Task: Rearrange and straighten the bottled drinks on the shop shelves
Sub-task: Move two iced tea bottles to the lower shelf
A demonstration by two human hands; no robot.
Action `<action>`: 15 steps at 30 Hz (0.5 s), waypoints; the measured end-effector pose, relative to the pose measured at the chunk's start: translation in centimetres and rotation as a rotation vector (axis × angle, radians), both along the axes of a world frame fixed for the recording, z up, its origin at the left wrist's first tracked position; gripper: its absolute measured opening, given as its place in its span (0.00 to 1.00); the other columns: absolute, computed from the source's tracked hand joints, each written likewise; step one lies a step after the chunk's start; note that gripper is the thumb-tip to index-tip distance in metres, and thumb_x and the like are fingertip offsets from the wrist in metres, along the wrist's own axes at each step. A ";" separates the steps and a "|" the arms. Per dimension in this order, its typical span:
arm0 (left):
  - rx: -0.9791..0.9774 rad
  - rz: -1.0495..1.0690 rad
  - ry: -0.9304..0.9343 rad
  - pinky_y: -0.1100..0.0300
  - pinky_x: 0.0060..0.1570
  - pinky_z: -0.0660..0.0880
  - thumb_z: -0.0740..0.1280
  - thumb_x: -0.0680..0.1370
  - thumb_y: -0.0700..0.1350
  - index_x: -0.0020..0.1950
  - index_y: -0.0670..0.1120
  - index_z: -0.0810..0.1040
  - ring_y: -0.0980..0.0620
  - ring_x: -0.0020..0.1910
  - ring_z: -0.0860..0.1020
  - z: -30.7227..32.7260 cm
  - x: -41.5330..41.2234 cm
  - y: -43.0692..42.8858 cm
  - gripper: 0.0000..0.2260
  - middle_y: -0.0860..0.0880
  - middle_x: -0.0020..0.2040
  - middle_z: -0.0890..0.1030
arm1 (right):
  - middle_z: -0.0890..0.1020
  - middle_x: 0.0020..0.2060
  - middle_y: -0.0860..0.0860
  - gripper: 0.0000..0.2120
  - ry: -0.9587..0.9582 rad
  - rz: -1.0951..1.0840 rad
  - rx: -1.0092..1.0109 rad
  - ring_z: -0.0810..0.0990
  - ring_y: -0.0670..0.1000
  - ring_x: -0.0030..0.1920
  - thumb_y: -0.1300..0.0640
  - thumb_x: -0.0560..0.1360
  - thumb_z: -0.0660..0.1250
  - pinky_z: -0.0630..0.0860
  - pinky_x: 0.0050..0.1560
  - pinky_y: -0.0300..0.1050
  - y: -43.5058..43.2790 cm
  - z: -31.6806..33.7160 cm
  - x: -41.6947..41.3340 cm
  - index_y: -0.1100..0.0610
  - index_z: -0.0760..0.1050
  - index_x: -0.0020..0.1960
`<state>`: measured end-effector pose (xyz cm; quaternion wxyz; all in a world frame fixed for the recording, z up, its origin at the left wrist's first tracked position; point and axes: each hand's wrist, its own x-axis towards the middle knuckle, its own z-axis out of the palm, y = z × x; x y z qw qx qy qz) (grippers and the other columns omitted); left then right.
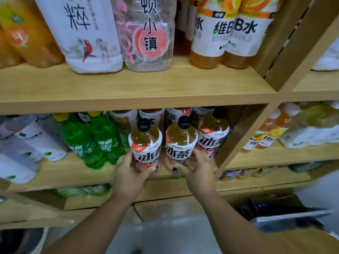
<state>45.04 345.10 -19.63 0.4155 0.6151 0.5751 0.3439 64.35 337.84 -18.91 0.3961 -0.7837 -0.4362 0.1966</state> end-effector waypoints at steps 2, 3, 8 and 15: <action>-0.010 0.044 -0.087 0.65 0.53 0.80 0.83 0.66 0.48 0.69 0.57 0.75 0.67 0.53 0.81 0.3 0.2 -0.9 0.34 0.59 0.58 0.82 | 0.79 0.60 0.44 0.30 -0.015 0.006 0.030 0.78 0.47 0.62 0.49 0.70 0.80 0.77 0.65 0.49 -0.1 -0.3 0.3 0.48 0.75 0.70; -0.012 0.062 -0.130 0.72 0.50 0.78 0.83 0.67 0.46 0.71 0.55 0.74 0.71 0.52 0.79 0.5 0.4 -1.2 0.34 0.61 0.59 0.82 | 0.80 0.61 0.45 0.31 -0.004 0.008 0.029 0.78 0.47 0.62 0.49 0.71 0.79 0.77 0.65 0.50 -0.2 -0.4 0.5 0.48 0.74 0.71; -0.029 0.056 -0.210 0.61 0.59 0.77 0.80 0.71 0.42 0.70 0.59 0.73 0.72 0.53 0.79 2.1 1.2 -1.9 0.31 0.67 0.56 0.81 | 0.81 0.63 0.49 0.33 0.040 0.001 0.042 0.80 0.49 0.62 0.49 0.72 0.79 0.78 0.65 0.50 0.0 -0.6 0.8 0.50 0.73 0.74; -0.073 0.014 -0.173 0.55 0.64 0.76 0.79 0.72 0.41 0.75 0.54 0.69 0.68 0.57 0.77 2.4 1.7 -0.9 0.35 0.65 0.59 0.79 | 0.84 0.59 0.47 0.27 -0.013 -0.080 0.002 0.82 0.48 0.58 0.44 0.74 0.76 0.81 0.60 0.48 0.5 -0.7 1.5 0.52 0.77 0.70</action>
